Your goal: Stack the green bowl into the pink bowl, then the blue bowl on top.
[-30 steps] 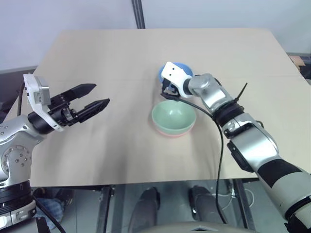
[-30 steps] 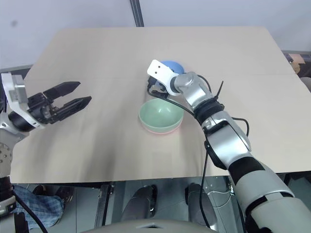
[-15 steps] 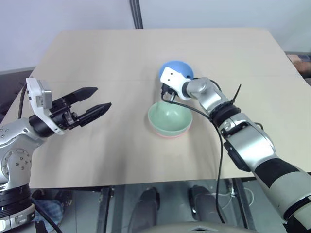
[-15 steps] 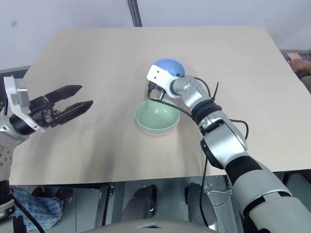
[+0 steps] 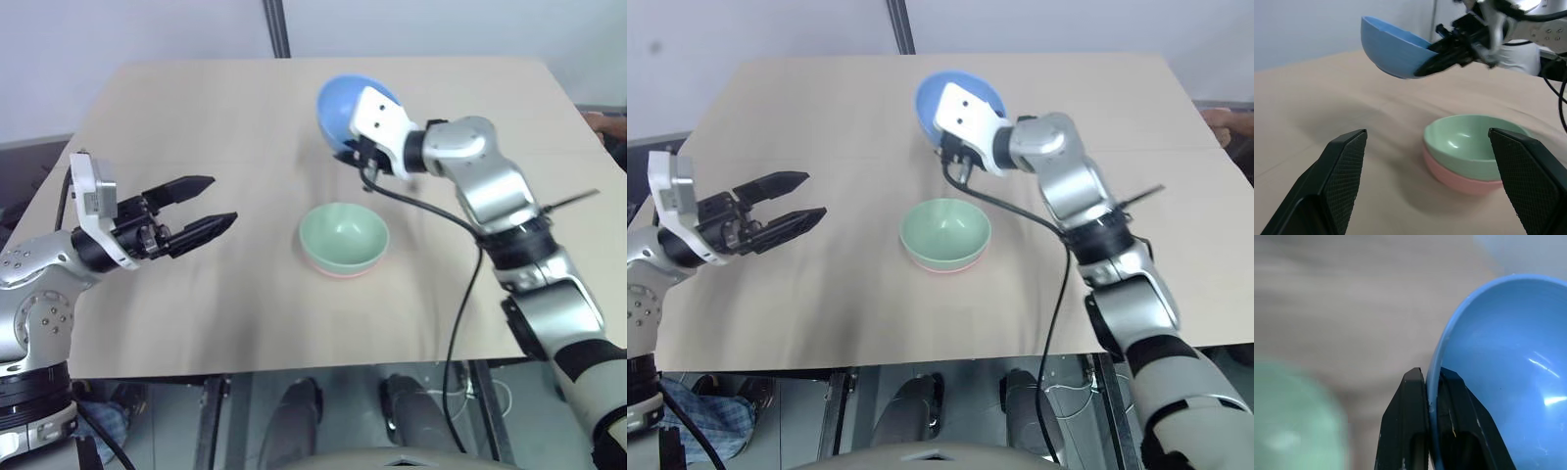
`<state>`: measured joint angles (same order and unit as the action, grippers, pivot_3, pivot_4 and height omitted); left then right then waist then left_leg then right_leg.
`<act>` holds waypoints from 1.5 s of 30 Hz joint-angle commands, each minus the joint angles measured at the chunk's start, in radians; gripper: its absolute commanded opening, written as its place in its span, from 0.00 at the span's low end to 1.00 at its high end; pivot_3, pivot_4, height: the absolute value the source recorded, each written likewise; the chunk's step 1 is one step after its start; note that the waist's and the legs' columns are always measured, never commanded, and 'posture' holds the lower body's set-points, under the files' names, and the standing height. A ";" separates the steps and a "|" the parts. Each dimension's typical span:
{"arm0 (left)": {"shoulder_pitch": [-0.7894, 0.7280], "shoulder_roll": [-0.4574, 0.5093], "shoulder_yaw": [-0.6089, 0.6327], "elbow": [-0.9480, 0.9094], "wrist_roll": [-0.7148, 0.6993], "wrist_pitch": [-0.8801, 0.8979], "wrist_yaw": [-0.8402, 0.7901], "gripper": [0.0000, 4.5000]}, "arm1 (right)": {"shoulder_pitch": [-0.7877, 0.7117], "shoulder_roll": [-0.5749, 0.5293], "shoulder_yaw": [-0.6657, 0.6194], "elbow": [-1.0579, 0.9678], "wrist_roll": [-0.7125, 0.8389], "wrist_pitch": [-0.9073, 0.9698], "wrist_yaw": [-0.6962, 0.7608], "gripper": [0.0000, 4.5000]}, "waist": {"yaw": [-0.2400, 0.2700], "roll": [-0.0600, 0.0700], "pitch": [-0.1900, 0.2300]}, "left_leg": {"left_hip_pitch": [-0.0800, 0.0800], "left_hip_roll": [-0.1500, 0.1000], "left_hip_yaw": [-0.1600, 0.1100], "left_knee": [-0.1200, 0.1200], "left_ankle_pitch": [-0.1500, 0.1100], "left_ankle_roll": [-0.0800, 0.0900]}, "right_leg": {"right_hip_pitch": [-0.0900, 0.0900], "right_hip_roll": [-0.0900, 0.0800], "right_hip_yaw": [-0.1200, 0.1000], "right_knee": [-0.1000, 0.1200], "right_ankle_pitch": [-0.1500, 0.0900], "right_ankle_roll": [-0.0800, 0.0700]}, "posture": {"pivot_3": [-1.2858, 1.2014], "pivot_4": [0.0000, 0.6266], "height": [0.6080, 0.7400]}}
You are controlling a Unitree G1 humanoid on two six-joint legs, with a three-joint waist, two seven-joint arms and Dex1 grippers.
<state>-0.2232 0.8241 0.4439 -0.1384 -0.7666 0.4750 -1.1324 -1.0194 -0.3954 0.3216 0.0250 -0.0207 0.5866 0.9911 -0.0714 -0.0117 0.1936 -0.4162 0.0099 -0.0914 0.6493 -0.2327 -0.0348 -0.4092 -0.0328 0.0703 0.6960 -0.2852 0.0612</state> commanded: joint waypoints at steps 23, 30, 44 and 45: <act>-0.273 -0.012 -0.180 0.195 0.107 -0.078 -0.100 0.94 | 0.165 -0.120 -0.181 -0.546 0.357 0.463 0.004 0.43 | 0.007 -0.001 0.000 | -0.001 0.000 -0.001 0.001 0.000 0.000 | 0.001 0.000 -0.001 -0.001 0.000 0.000 | 0.52 0.24 1.00; -0.135 -0.012 -0.117 0.017 0.074 -0.013 0.038 0.94 | 0.379 -0.300 -0.426 -0.480 0.436 0.361 0.020 0.43 | 0.012 -0.001 0.000 | -0.001 0.000 -0.001 0.001 0.000 0.000 | 0.001 -0.001 -0.001 -0.001 0.000 0.000 | 0.52 0.24 1.00; 0.127 -0.037 -0.035 -0.217 0.101 -0.020 0.205 0.94 | 0.745 -0.422 -0.725 -0.350 0.568 0.007 0.166 0.43 | 0.013 -0.001 0.000 | 0.004 0.000 0.001 0.001 0.000 0.000 | 0.005 0.000 0.001 -0.001 0.000 0.000 | 0.52 0.24 1.00; 0.135 -0.039 -0.036 -0.223 0.101 -0.023 0.209 0.94 | 0.755 -0.424 -0.729 -0.343 0.580 0.001 0.170 0.43 | 0.014 -0.001 0.000 | 0.003 0.000 0.001 0.002 0.000 0.000 | 0.005 0.000 0.001 -0.001 0.000 0.000 | 0.52 0.24 1.00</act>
<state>-0.0927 0.7847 0.3841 -0.3129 -0.6669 0.4752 -0.9328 -0.2682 -0.8004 -0.3656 -0.3142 0.5235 0.6182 1.1495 -0.0578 -0.0126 0.1933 -0.4127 0.0102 -0.0902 0.6514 -0.2329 -0.0345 -0.4037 -0.0329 0.0708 0.6952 -0.2852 0.0614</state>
